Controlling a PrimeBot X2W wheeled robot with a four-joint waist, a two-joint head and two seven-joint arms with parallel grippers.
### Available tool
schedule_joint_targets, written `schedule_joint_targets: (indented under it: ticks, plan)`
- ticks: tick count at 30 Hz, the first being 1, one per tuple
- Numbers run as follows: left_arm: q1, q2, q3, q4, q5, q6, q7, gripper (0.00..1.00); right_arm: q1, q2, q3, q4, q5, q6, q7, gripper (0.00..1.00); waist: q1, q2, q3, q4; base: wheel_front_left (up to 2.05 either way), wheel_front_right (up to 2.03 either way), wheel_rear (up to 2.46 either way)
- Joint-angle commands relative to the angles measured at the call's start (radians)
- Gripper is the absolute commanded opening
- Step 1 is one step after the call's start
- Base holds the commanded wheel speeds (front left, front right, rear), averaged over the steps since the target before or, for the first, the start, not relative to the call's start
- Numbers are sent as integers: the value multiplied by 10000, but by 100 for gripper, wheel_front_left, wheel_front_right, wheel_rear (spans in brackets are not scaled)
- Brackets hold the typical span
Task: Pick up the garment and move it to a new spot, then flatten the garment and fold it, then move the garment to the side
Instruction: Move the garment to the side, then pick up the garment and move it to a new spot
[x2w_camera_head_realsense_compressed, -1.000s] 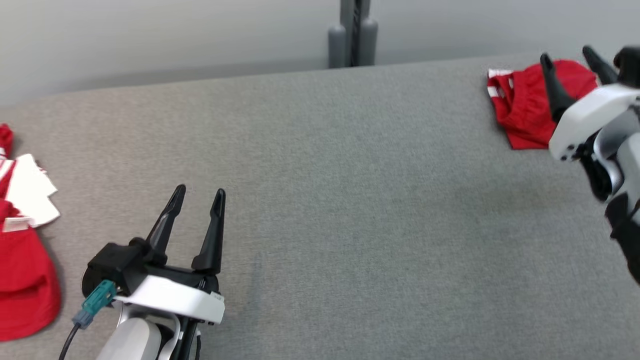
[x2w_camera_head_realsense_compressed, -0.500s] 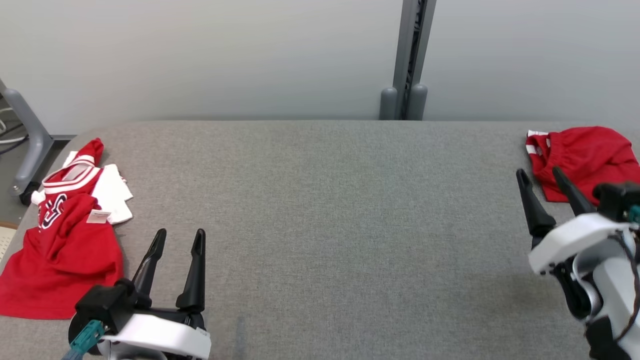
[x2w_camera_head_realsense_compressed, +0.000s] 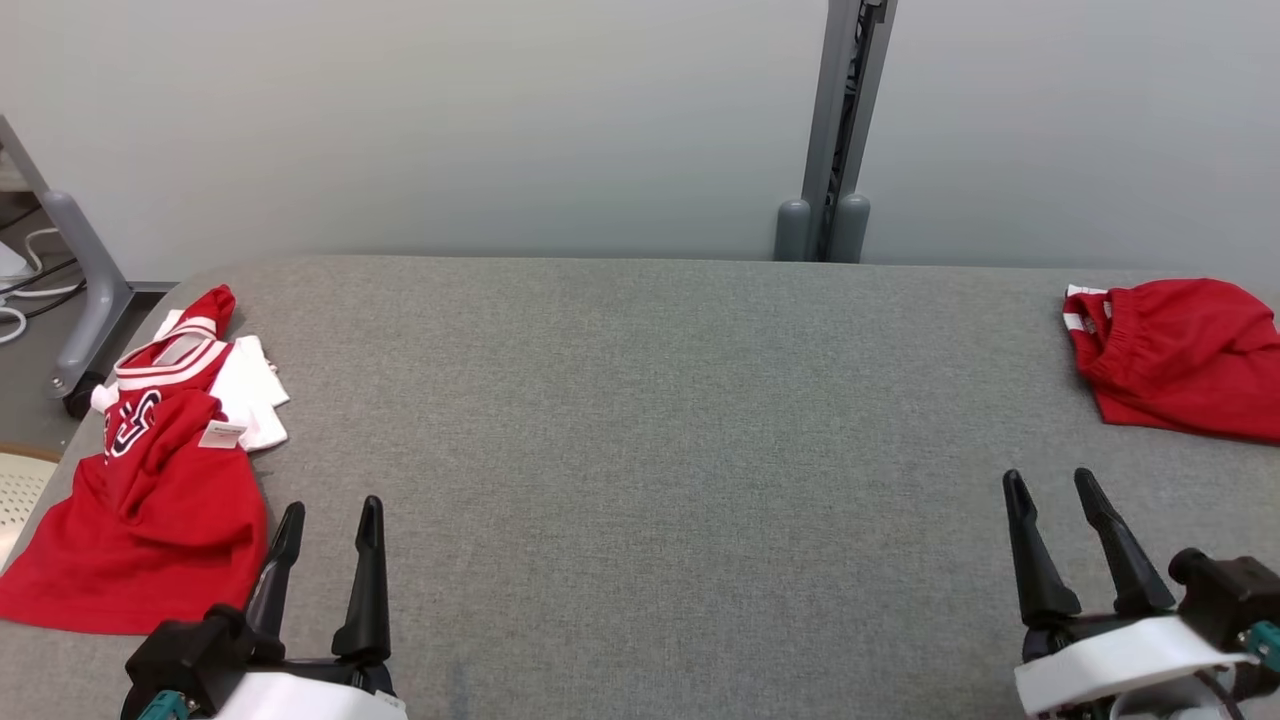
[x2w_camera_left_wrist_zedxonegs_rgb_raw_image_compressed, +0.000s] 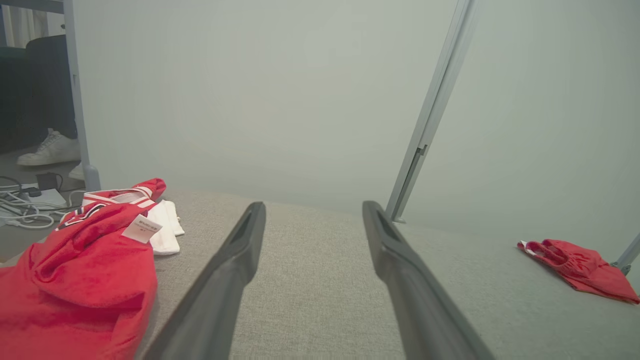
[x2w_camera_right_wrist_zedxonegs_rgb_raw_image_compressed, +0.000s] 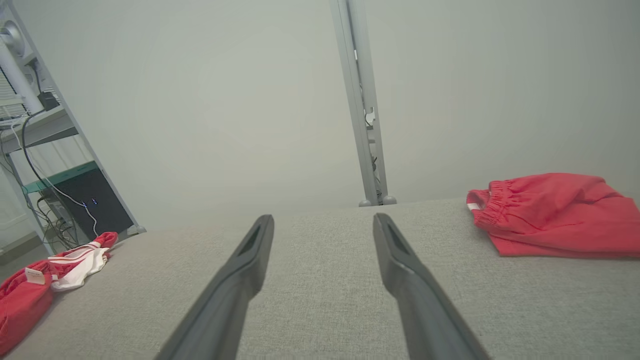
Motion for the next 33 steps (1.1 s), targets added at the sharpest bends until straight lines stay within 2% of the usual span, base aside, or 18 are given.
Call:
schedule_joint_targets:
  ticks: [1, 5, 11, 33]
  plan:
    - [38, -60, 93, -25, 96, -56, -17, 100, 157, 23, -111, -238, -165, 4, -57, 100, 0, -1, 1, -27, 0, 0, 0]
    - [250, -229, 333, -46, 331, -177, -18, 100, 695, 431, -400, -733, -646, 4, -57, 100, 0, -1, -10, -70, 0, 0, 0]
    - [241, -564, 483, 135, 632, -437, -18, 100, 619, 651, -537, -920, -1014, 4, -58, 100, 0, -1, -28, -174, 0, 0, 0]
    - [12, -970, 800, 570, 1240, -984, -19, 100, 435, 750, -421, -379, -1234, 4, -59, 100, 0, -1, -98, -286, 0, 0, 0]
